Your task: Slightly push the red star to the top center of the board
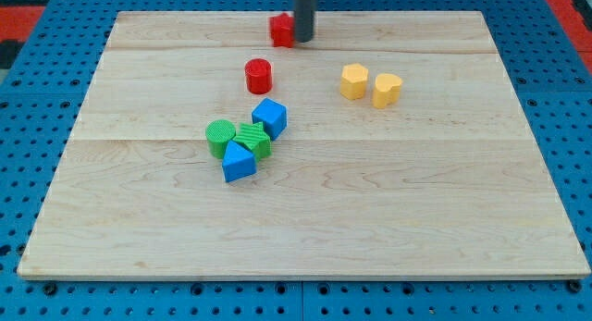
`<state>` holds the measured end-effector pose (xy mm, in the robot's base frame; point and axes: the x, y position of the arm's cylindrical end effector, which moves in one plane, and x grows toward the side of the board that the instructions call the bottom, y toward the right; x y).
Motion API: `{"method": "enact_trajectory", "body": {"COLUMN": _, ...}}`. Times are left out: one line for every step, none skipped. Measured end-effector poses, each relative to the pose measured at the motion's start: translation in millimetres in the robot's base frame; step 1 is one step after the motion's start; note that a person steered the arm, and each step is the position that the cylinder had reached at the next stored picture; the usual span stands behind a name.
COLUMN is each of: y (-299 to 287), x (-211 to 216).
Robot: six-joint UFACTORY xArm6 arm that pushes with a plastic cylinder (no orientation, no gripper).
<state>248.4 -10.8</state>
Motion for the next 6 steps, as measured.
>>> {"method": "enact_trajectory", "body": {"y": 2.6, "x": 41.1}}
{"method": "enact_trajectory", "body": {"y": -74.3, "x": 25.2}}
{"method": "enact_trajectory", "body": {"y": -61.4, "x": 4.5}}
{"method": "enact_trajectory", "body": {"y": -23.2, "x": -4.9}}
{"method": "enact_trajectory", "body": {"y": -12.5, "x": -4.1}}
{"method": "enact_trajectory", "body": {"y": -1.1, "x": 27.9}}
